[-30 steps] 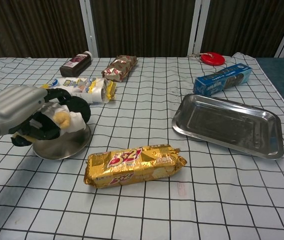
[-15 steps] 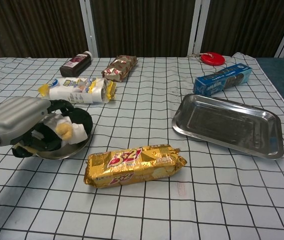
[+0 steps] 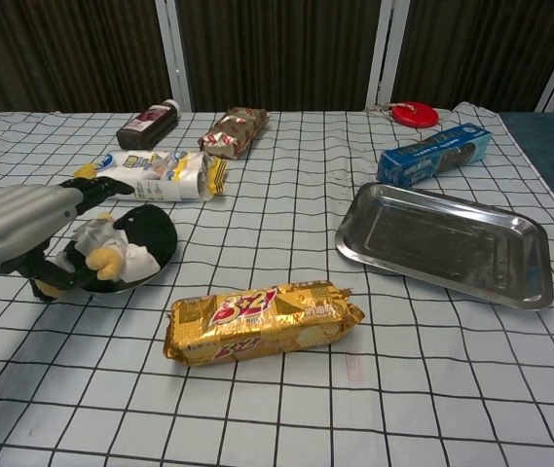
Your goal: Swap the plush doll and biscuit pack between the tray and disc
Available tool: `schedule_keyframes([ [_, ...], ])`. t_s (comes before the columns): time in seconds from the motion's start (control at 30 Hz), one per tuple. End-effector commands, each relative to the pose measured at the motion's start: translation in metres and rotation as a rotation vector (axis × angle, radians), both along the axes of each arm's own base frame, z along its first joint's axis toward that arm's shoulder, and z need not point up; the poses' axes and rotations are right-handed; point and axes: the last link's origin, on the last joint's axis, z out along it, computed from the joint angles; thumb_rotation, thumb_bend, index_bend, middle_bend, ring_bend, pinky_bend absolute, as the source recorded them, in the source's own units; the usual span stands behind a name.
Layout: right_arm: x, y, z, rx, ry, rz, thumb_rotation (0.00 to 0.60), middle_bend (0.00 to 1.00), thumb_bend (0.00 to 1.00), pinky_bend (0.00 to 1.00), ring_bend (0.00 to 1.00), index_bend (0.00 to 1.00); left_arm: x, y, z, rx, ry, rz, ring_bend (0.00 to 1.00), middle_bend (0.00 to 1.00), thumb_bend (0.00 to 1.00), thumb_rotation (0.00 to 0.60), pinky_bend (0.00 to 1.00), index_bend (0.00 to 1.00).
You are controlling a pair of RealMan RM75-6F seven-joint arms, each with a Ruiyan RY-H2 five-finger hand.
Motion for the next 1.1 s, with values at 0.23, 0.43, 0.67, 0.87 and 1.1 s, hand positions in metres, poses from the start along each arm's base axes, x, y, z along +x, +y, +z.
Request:
schedule_keyframes([
  [0.23,0.0,-0.001,-0.005,0.034,0.022,0.001,0.6,0.0,0.06,0.0,0.0,0.0,-0.02,-0.011,0.05,0.092,0.064,0.015,0.01,0.05,0.44,0.6,0.16,0.03],
  [0.43,0.008,-0.009,-0.018,0.103,0.043,0.04,0.6,0.0,0.06,0.0,0.0,0.0,-0.057,-0.034,0.084,0.113,0.098,0.061,0.03,0.07,0.44,0.6,0.15,0.05],
  [0.67,0.04,-0.034,-0.048,0.342,0.007,0.109,0.6,0.0,0.06,0.03,0.0,0.01,-0.086,-0.06,0.098,0.089,0.123,0.114,0.03,0.08,0.44,0.6,0.15,0.05],
  [0.87,0.081,-0.062,-0.076,0.541,0.029,0.147,0.6,0.0,0.06,0.04,0.01,0.01,-0.103,-0.073,0.119,0.168,0.139,0.154,0.03,0.08,0.43,0.6,0.15,0.06],
  [1.1,0.131,-0.076,-0.118,0.735,0.041,0.216,0.6,0.0,0.06,0.04,0.03,0.09,-0.114,-0.088,0.13,0.203,0.136,0.179,0.03,0.09,0.43,0.6,0.15,0.07],
])
